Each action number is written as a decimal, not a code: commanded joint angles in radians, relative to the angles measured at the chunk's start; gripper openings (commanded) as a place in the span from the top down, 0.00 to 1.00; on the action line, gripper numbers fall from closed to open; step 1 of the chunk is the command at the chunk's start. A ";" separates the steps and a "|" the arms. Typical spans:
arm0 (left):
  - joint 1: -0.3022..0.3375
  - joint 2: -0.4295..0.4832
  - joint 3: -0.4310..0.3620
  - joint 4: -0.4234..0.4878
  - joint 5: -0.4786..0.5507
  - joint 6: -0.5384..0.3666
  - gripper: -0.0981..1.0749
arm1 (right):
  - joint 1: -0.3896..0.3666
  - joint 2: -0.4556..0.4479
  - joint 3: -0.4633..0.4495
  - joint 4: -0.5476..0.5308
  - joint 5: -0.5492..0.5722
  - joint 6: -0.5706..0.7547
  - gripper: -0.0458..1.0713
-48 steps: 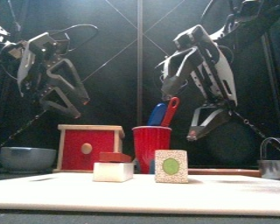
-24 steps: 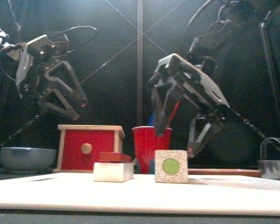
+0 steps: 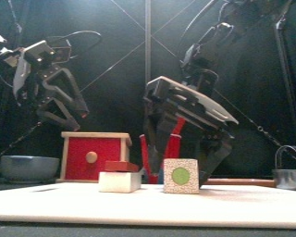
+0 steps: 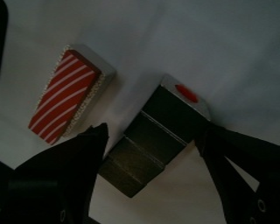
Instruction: Put sushi roll on plate
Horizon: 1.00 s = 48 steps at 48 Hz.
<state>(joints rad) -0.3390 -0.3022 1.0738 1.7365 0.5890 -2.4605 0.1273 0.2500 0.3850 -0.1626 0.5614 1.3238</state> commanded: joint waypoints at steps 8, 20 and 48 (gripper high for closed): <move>0.002 -0.014 -0.006 0.002 -0.005 0.002 0.14 | 0.011 0.011 -0.069 -0.023 0.083 0.008 0.04; 0.002 -0.021 -0.005 -0.005 -0.005 0.000 0.14 | 0.031 0.012 -0.089 -0.034 0.110 0.011 0.14; 0.002 -0.021 -0.006 -0.028 -0.005 0.000 0.14 | 0.101 -0.170 -0.029 -0.049 0.238 -0.003 0.38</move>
<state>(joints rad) -0.3375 -0.3191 1.0799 1.7089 0.5814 -2.4605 0.2270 0.1749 0.3497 -0.2040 0.7762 1.3162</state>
